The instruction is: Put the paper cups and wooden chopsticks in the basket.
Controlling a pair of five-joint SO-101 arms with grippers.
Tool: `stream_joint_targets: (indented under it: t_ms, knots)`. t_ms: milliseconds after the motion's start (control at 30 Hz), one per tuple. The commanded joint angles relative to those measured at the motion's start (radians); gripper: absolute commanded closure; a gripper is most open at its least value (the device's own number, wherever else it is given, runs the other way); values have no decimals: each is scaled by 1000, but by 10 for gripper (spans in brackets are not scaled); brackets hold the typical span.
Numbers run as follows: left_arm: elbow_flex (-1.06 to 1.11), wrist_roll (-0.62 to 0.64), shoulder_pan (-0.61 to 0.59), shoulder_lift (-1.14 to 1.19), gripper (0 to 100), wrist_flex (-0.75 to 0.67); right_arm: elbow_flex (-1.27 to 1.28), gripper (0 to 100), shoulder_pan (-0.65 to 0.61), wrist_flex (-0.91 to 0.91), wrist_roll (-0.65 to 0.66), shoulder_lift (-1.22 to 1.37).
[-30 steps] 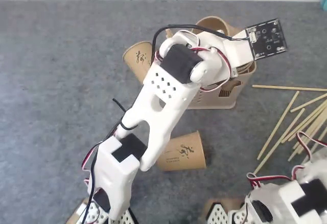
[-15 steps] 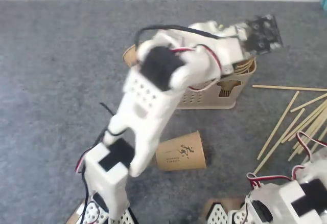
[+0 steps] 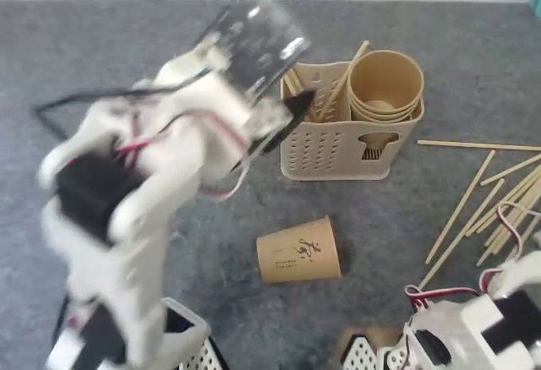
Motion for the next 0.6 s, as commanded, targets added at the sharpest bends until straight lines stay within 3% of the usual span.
stream_joint_targets:
  t_ms: [0, 200, 333, 567]
  knots:
    - [297, 64, -66, -305, 815, 28, -126, 881, -59, 64, -46, -1]
    - [723, 89, -318, -555, 815, -6, -115, 879, -139, -35, -94, 8]
    - [1102, 117, -516, -684, 815, -198, -110, 878, -168, -134, -86, 81]
    - [1693, 193, -598, -908, 815, -509, -207, 812, -166, -205, -86, 275]
